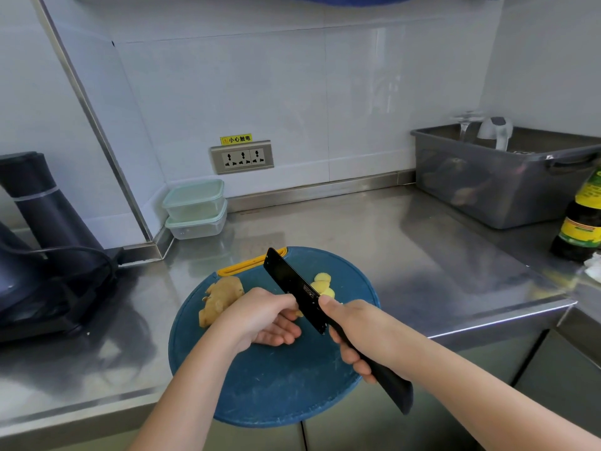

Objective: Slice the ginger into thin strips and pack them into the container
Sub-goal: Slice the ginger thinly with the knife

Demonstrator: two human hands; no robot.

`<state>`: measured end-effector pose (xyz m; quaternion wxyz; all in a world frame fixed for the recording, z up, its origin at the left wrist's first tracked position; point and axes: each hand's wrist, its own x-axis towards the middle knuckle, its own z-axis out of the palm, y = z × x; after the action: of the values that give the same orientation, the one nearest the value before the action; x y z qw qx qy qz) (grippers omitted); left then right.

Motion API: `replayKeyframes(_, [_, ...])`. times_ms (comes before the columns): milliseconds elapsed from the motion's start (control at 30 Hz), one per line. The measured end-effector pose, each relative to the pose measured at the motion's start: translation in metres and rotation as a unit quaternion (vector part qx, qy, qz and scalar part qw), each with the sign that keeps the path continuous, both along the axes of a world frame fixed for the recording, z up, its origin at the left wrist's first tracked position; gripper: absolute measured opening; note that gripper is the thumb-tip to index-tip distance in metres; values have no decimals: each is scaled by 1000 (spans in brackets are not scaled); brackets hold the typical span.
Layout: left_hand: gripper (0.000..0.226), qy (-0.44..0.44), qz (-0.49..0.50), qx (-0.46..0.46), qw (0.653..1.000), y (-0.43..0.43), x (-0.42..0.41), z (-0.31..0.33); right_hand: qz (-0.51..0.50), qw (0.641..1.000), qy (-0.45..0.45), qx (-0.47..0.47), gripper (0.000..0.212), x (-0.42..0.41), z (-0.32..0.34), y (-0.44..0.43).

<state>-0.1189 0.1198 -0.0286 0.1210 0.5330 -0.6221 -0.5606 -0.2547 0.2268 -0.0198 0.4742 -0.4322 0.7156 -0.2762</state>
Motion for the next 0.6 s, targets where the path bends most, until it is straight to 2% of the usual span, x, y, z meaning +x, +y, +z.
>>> replayKeyframes(400, [23,-30,-53,-9,998,-6,0,1,-6,1000,-11,6,51,0,3,0])
replayKeyframes(600, [30,-79,-132,-48,987,-11,1,4,-13,1000,-26,11,52,0,5,-1])
